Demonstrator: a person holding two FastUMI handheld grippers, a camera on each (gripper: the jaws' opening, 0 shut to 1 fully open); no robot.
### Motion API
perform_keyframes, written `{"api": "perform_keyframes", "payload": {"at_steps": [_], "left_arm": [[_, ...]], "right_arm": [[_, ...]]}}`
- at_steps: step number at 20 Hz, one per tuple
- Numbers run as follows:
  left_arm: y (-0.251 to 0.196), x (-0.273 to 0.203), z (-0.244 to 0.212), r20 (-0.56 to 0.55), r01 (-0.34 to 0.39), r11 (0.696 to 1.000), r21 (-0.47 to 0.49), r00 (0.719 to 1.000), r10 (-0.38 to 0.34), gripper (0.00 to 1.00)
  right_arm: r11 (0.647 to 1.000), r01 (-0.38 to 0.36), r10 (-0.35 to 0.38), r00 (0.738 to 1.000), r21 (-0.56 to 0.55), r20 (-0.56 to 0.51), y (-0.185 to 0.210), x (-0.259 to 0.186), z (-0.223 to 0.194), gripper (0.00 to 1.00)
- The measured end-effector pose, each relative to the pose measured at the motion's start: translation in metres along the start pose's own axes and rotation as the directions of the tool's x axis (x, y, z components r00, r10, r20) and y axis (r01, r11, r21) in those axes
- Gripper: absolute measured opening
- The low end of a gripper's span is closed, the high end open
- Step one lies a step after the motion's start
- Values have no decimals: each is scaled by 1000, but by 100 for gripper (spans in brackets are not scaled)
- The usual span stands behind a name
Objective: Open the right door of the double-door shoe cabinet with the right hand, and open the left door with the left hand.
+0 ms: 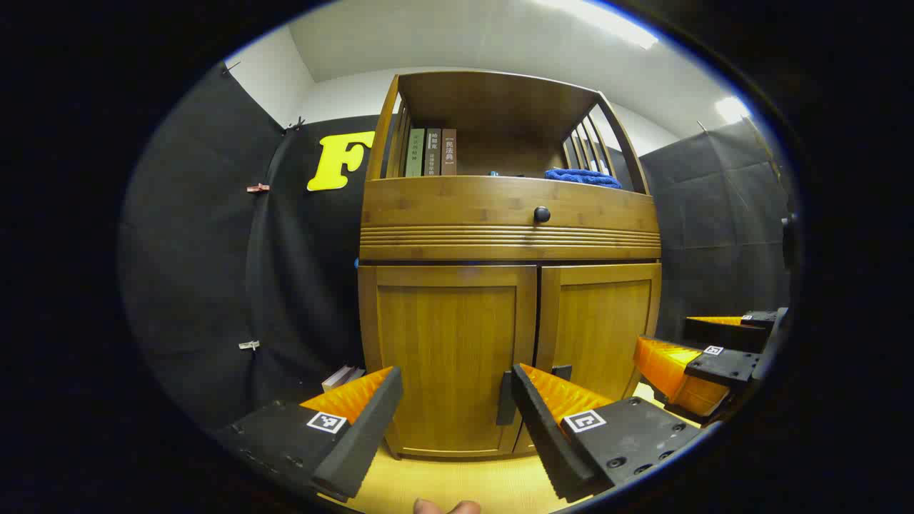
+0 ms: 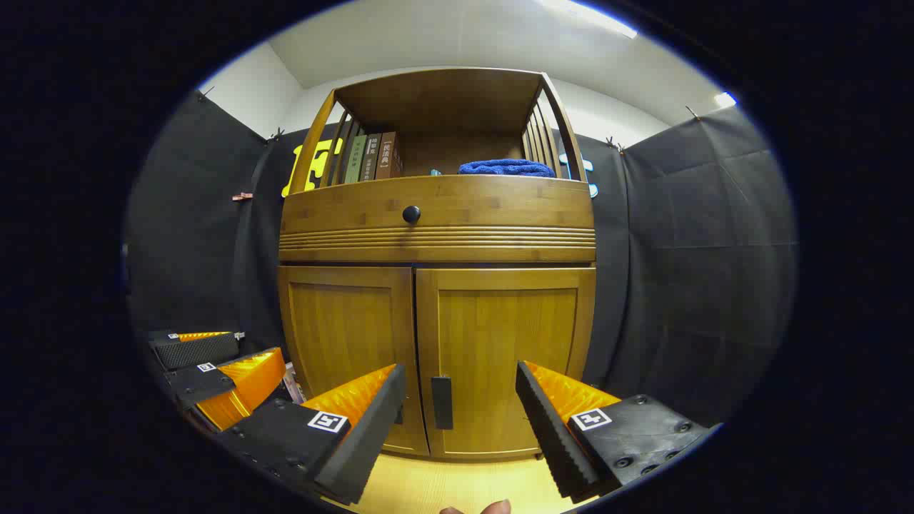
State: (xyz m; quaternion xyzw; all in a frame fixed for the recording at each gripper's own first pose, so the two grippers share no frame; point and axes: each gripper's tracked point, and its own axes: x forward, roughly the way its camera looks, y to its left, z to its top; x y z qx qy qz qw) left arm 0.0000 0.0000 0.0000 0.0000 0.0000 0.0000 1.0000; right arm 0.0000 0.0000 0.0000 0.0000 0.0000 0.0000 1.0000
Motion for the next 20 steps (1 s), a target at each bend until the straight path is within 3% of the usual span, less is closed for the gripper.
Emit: {"api": "perform_keyframes", "payload": {"at_steps": [20], "left_arm": [[8,6,2,7,0,1000,1,1000,0,95]], "right_arm": [[1000,-1,1,1000,0,0,8,8,-2,98]]}}
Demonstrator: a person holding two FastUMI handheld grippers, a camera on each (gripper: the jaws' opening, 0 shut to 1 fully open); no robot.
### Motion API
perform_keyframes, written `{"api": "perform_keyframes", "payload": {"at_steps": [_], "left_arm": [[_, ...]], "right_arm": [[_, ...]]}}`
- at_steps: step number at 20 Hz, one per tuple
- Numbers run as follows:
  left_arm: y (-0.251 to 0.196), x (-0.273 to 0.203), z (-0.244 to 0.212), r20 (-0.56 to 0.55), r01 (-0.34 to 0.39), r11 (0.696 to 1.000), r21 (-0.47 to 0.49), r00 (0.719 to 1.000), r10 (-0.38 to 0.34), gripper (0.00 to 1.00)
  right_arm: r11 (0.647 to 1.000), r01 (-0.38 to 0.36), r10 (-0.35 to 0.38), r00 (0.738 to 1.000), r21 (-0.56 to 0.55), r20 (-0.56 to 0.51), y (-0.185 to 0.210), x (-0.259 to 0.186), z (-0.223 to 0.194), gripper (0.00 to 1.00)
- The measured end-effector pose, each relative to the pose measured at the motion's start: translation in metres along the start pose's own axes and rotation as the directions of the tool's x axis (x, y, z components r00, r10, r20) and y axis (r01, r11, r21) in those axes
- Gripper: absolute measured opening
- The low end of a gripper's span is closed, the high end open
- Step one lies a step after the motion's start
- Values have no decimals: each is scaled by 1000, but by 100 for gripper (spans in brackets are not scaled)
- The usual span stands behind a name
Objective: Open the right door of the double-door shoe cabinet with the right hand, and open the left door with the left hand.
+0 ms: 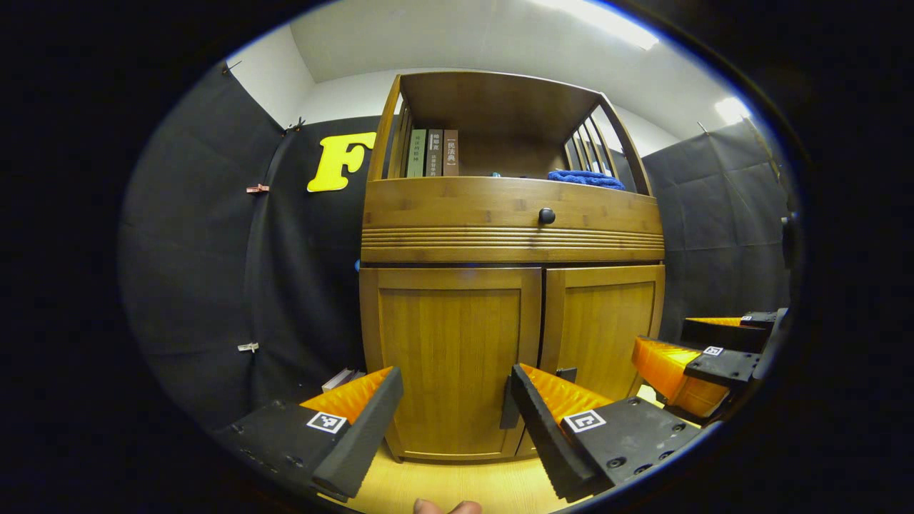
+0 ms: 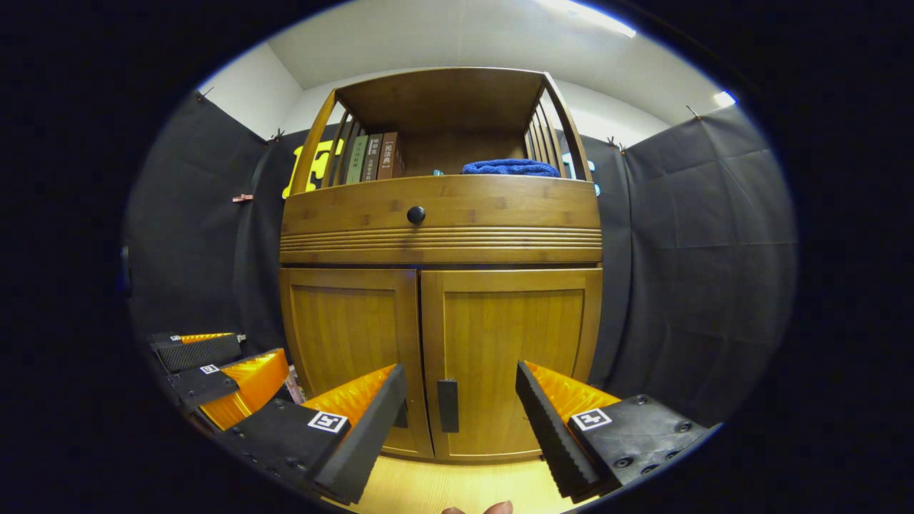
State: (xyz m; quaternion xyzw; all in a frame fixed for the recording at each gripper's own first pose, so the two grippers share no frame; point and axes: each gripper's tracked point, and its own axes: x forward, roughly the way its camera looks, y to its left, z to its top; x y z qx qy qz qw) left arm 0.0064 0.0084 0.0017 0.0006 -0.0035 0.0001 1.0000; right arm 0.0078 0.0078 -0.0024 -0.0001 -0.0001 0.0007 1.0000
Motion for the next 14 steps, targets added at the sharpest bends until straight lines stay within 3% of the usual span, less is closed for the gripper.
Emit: {"api": "perform_keyframes", "payload": {"at_steps": [6,8,13,14], "left_arm": [[1,1,-3,-4,1,1000,4,1000,-1,95],[2,1,-5,-9,2,1000,1,1000,-2,93],[8,4,-9,-17,3,1000,6,1000,-3,95],[9,4,-10,-18,4,1000,7,1000,-4,95]], "right_arm": [[1000,-25,25,999,17,-22,7,26,-20,99],[999,-30,31,999,29,-31,8,41,-32,96],[998,-36,40,996,55,-80,9,84,-76,100],[998,-35,40,995,58,-90,10,92,-84,95]]}}
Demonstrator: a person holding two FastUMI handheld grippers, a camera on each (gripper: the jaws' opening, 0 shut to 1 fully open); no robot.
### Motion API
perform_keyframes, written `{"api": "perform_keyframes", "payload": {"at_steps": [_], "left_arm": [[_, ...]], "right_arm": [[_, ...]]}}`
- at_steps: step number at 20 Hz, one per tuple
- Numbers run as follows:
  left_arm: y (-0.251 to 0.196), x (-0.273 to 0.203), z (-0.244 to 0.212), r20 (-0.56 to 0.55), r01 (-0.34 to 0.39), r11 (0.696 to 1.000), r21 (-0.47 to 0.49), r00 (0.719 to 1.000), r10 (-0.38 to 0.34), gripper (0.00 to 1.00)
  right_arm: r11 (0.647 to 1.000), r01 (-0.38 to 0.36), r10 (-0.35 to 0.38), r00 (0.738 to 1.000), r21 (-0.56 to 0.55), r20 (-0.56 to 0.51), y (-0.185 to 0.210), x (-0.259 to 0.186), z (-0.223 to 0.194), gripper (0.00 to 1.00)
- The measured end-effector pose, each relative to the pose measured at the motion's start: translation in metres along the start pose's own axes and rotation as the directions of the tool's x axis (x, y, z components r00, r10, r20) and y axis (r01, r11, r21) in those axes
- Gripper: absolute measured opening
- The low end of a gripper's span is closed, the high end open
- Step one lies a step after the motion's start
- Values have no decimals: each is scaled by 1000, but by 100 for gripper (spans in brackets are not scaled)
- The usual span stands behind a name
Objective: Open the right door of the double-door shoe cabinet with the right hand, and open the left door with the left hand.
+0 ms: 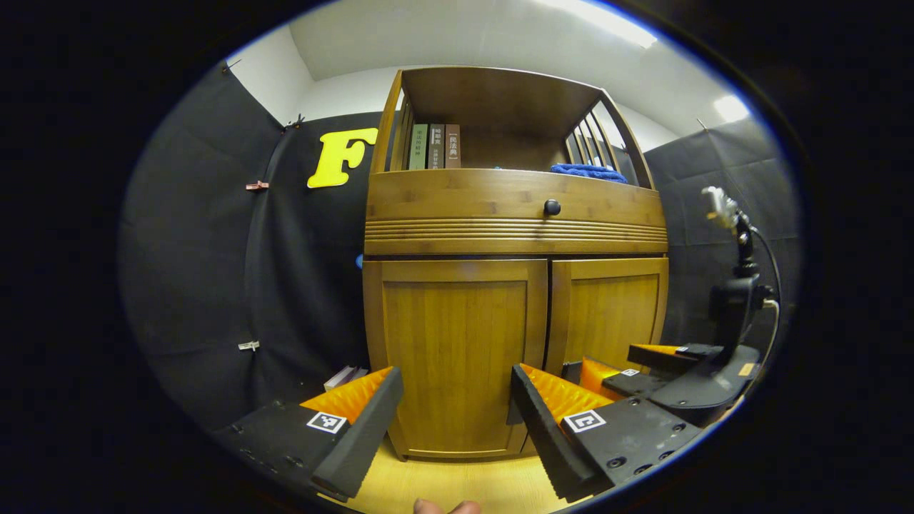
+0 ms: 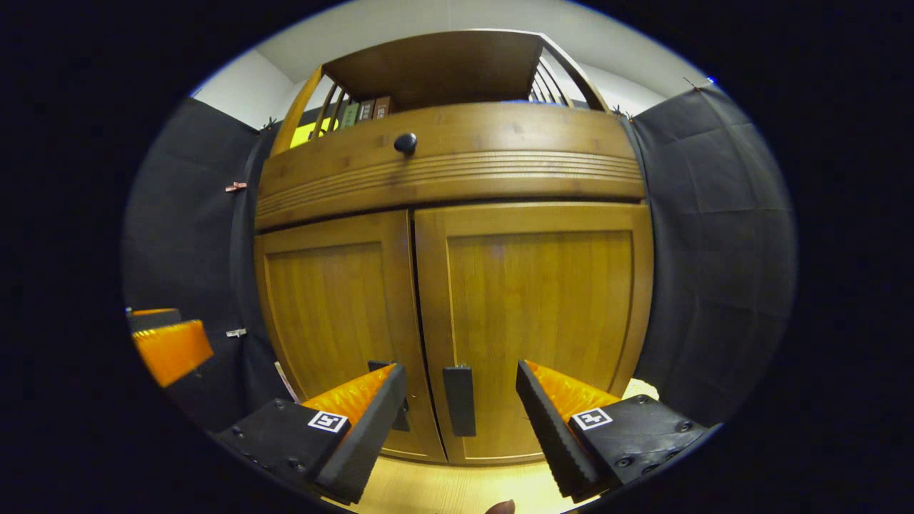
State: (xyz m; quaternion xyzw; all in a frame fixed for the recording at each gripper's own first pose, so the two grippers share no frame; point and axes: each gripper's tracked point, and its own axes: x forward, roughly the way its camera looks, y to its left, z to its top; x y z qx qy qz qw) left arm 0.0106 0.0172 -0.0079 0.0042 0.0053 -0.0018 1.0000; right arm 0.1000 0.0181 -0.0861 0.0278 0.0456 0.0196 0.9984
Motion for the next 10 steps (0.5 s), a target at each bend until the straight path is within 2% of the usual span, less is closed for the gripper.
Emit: {"api": "perform_keyframes", "payload": {"at_steps": [5,6,7,10], "left_arm": [[6,2,-3,-7,5,1000,-5,1000,-5,95],[7,2,-4,-6,6,1000,-2,1000,-6,95],[8,2,-3,-5,4,1000,1,1000,-4,95],[11,2,-7,-6,2,1000,-6,1000,-2,95]], "right_arm": [[1000,17,-17,998,-1,-67,-3,42,-40,100],[1000,21,-21,997,-5,-72,-2,49,-46,88],[1000,25,-25,997,-9,-78,-3,58,-53,84],[998,59,-59,990,-6,-129,-8,74,-73,56]]}}
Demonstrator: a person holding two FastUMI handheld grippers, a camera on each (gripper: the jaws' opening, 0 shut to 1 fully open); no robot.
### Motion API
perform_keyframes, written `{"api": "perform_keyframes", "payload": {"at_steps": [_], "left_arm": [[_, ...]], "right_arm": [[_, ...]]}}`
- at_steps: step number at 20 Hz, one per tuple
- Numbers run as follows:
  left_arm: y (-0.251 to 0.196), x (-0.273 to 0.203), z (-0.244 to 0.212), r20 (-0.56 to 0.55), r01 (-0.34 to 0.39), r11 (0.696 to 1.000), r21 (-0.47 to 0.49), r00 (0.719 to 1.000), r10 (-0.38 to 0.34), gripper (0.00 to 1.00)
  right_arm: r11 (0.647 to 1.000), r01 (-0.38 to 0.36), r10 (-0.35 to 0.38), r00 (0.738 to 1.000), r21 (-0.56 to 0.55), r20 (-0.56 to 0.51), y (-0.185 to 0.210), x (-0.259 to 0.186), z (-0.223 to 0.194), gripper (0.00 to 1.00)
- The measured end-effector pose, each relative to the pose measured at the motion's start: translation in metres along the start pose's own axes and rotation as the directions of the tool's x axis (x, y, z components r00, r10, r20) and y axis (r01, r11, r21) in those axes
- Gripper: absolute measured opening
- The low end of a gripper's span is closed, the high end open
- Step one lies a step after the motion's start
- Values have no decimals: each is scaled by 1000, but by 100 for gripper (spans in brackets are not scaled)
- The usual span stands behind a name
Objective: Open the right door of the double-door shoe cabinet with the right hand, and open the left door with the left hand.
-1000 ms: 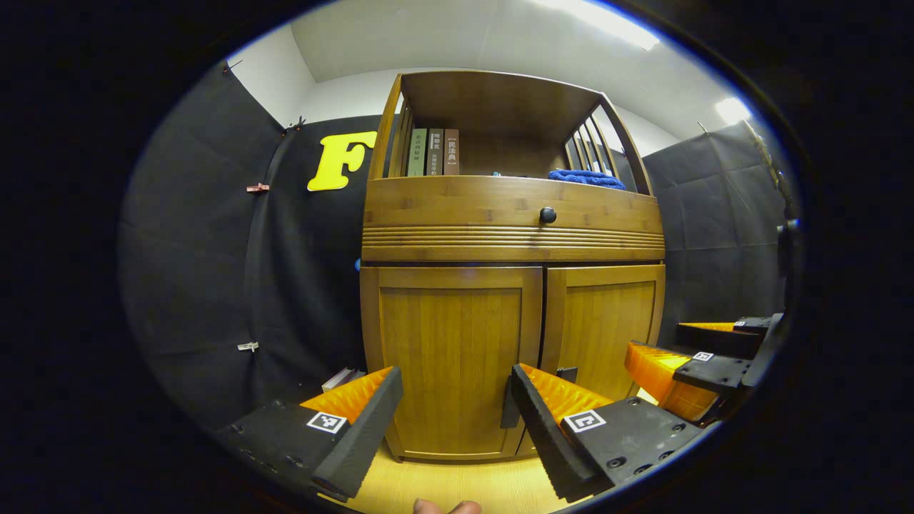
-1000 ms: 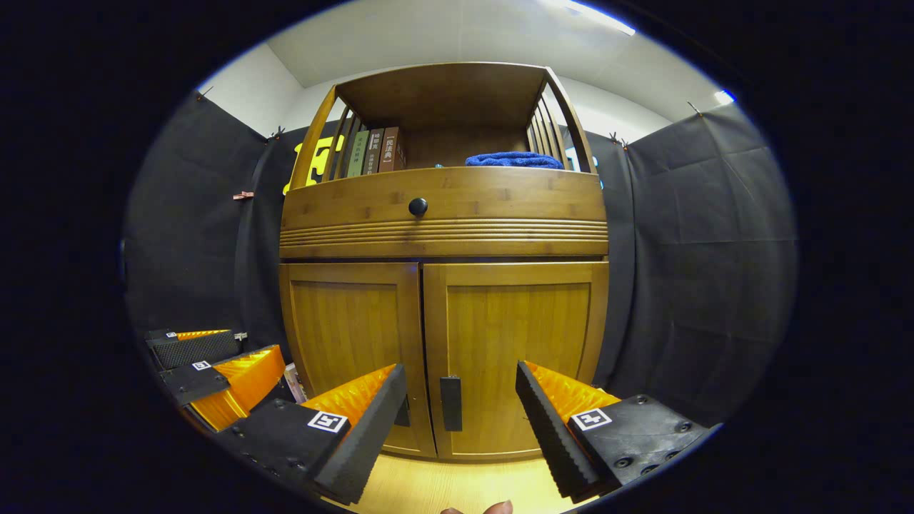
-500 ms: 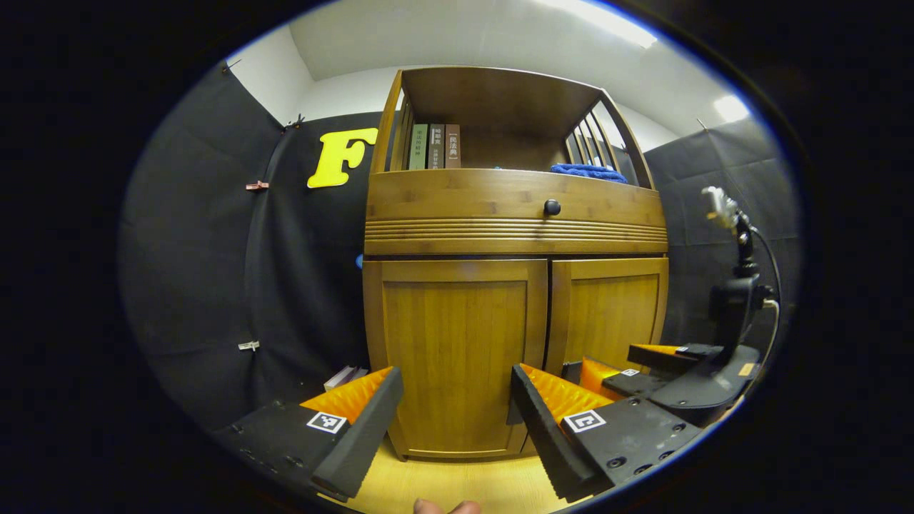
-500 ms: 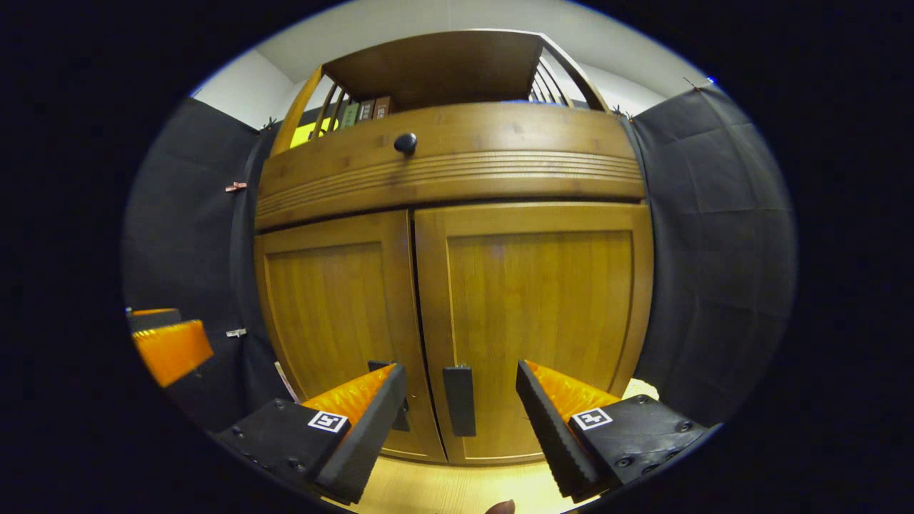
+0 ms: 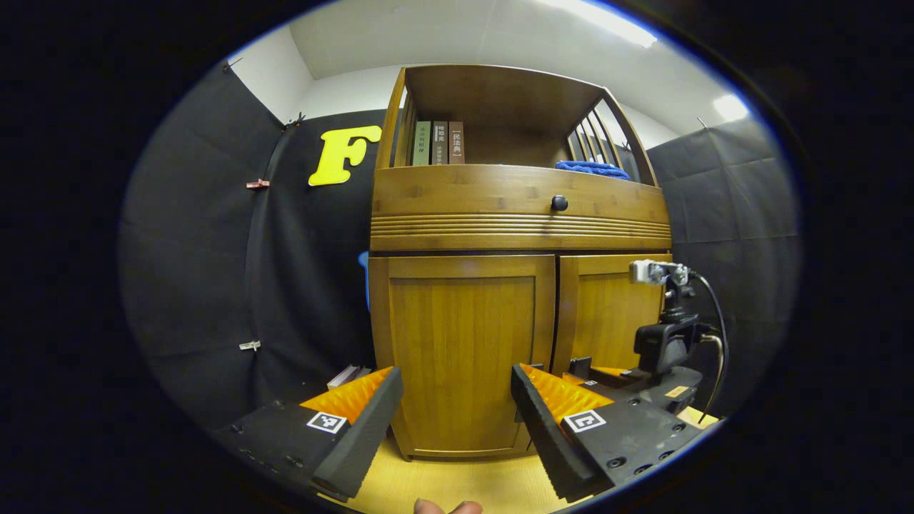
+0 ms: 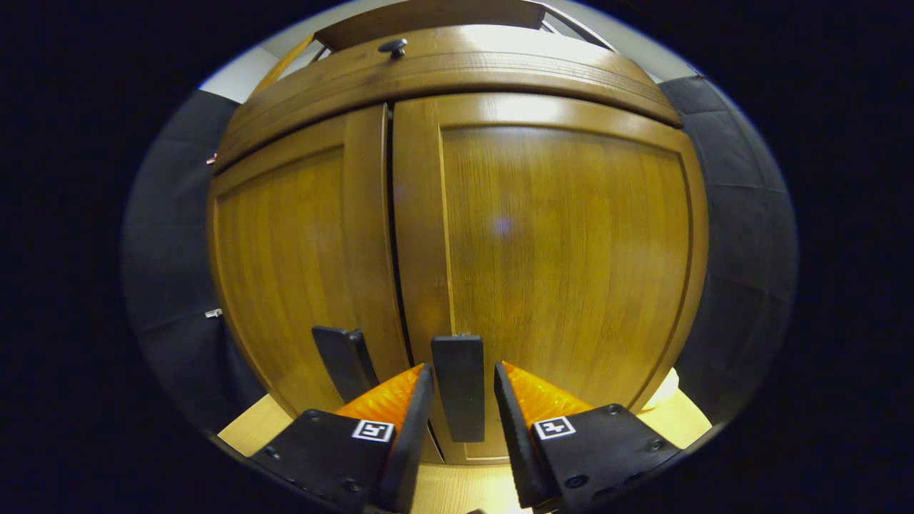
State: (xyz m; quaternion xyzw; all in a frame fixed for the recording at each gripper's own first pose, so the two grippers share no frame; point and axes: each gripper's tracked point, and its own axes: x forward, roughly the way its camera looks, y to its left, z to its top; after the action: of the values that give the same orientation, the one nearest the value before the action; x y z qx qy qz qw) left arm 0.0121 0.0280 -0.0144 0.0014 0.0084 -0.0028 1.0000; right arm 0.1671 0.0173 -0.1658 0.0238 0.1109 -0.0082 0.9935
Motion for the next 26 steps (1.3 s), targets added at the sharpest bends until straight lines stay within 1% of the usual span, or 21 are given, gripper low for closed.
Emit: {"api": "perform_keyframes", "payload": {"at_steps": [1,2,3,4,5,6,10,11,12,14,22,25,26], "left_arm": [[0,-1,1,0,3,1000,-3,1000,-3,95],[1,-2,0,0,4,1000,-2,1000,-4,95],[3,-3,0,0,2,1000,1,1000,-2,95],[4,-4,0,1,-3,1000,3,1000,3,95],[5,-6,-1,1,-9,1000,3,1000,9,95],[6,-8,-2,-2,-15,1000,0,1000,15,95],[7,-16,-5,-10,-34,999,-13,999,34,95],[7,-18,-5,-13,-37,999,-15,999,37,95],[5,-21,-6,-13,-40,999,-16,999,40,95],[2,-25,-5,-12,-43,999,-17,999,43,95],[-25,-35,-5,-13,-25,999,-23,1000,25,95],[-36,-33,-2,0,-7,1000,-28,1000,7,95],[-41,-33,-2,-1,-1,1000,-29,1000,1,93]], "right_arm": [[1000,-5,6,1000,9,-27,2,6,-8,48],[1000,-2,2,999,1,-51,0,6,-16,48],[1000,0,0,1000,-1,-13,-3,0,-1,43],[1000,10,-10,1000,-17,-21,-3,4,-5,36],[1000,9,-9,1000,-25,-12,-4,7,-7,36],[1000,7,-7,1000,-19,-18,-5,5,-6,30],[1000,-20,19,1000,-13,-24,-4,1,-4,30],[1000,-27,27,999,-13,-21,-4,2,-3,26],[999,-34,34,999,-11,-19,-5,2,-2,30],[999,-49,49,999,-6,-18,-3,4,-3,30],[995,-96,96,995,-10,-35,0,6,-5,29],[995,-100,99,994,-26,-35,1,4,0,29],[995,-98,97,995,-27,-33,0,4,2,29]]}}
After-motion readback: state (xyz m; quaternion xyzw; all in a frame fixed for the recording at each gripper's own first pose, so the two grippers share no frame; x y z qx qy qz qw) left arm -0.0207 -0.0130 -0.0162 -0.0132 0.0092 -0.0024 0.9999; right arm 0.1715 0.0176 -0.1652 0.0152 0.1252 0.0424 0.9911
